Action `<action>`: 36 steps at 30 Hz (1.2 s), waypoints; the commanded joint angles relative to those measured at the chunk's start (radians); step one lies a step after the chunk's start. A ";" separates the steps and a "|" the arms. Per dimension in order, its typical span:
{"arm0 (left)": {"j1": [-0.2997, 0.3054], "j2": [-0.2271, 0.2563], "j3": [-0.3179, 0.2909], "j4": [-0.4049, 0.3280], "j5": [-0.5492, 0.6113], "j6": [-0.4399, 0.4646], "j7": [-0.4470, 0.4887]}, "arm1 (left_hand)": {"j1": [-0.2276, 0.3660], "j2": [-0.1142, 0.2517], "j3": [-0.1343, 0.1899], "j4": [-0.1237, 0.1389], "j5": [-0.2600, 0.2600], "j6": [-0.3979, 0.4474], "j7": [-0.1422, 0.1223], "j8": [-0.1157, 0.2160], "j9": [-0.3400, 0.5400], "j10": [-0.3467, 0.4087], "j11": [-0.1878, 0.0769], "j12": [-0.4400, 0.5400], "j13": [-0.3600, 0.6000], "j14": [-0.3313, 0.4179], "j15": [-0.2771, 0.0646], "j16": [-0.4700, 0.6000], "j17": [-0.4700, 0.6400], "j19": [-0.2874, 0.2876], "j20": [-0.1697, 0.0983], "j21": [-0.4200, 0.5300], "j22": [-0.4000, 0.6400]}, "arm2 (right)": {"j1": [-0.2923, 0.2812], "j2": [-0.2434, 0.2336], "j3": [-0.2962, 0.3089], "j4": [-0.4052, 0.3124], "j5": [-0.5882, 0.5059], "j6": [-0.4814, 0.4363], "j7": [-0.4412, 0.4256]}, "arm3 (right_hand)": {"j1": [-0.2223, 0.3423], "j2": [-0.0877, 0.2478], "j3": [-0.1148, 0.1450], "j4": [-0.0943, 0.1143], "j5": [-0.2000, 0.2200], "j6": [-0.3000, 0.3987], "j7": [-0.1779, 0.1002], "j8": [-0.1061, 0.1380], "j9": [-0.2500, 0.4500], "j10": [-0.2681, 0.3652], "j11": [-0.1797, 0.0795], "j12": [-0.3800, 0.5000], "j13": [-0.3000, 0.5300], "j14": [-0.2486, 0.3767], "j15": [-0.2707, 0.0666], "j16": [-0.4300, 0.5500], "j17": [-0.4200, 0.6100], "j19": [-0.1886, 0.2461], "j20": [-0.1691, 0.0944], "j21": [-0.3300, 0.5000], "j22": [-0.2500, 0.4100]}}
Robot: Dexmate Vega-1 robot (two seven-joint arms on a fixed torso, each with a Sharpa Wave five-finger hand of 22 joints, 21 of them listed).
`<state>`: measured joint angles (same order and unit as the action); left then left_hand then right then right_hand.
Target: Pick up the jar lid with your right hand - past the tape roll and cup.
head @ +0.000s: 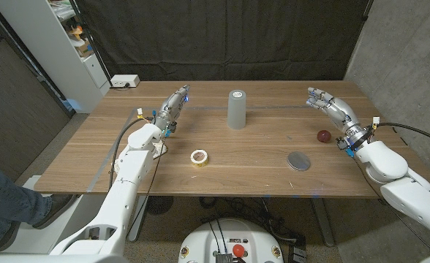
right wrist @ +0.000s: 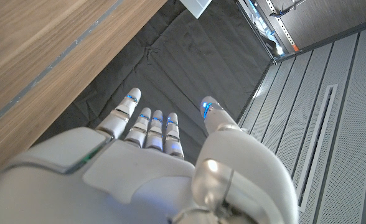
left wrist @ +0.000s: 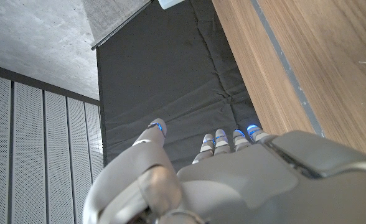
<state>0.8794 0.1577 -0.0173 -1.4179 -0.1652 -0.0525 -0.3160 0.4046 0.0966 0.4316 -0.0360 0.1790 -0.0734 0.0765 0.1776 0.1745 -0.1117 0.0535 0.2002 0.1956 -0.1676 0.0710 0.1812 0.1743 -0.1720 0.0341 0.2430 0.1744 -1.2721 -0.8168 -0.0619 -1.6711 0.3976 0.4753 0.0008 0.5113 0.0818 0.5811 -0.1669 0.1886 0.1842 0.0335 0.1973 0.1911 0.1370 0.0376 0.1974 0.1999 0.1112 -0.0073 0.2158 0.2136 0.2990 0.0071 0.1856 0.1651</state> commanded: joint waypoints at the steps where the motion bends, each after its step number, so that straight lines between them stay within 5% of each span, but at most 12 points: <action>1: 0.005 0.001 0.005 -0.011 0.001 0.002 0.002 | 0.003 0.009 0.002 -0.008 0.008 -0.005 0.003 0.006 0.004 -0.006 -0.002 0.006 -0.001 -0.005 -0.001 0.003 0.003 -0.030 0.002 -0.004 0.005 | -0.036 -0.003 0.035 -0.015 -0.059 0.020 -0.024 | 0.005 -0.008 0.006 0.004 0.005 0.007 -0.011 0.001 0.000 0.007 -0.003 0.000 0.002 0.006 0.000 0.001 0.003 -0.002 -0.001 0.002 0.003; 36: -0.055 0.010 0.010 0.070 -0.001 -0.013 -0.022 | 0.002 0.015 0.003 -0.017 0.010 -0.006 0.002 0.007 0.004 -0.010 0.000 0.006 -0.001 -0.009 -0.001 0.002 0.003 -0.028 0.005 -0.013 0.006 | -0.096 0.000 0.087 -0.093 -0.228 -0.012 -0.072 | 0.017 -0.018 0.014 -0.002 0.004 0.011 -0.022 0.001 0.000 0.005 -0.007 0.000 0.001 0.000 0.000 -0.005 -0.001 -0.017 0.006 -0.002 0.003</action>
<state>0.8429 0.1664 -0.0089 -1.3736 -0.1649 -0.0607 -0.3304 0.4046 0.1046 0.4343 -0.0473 0.1858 -0.0733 0.0765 0.1776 0.1745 -0.1116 0.0536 0.2003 0.1956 -0.1676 0.0709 0.1812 0.1742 -0.1720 0.0339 0.2358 0.1744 -1.3568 -0.8173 0.0136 -1.7404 0.2338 0.4744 -0.0563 0.5244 0.0686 0.5884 -0.1658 0.1886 0.1928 0.0177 0.1973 0.1911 0.1410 0.0338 0.1974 0.2001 0.1109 -0.0073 0.2157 0.2130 0.2827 0.0125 0.1856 0.1651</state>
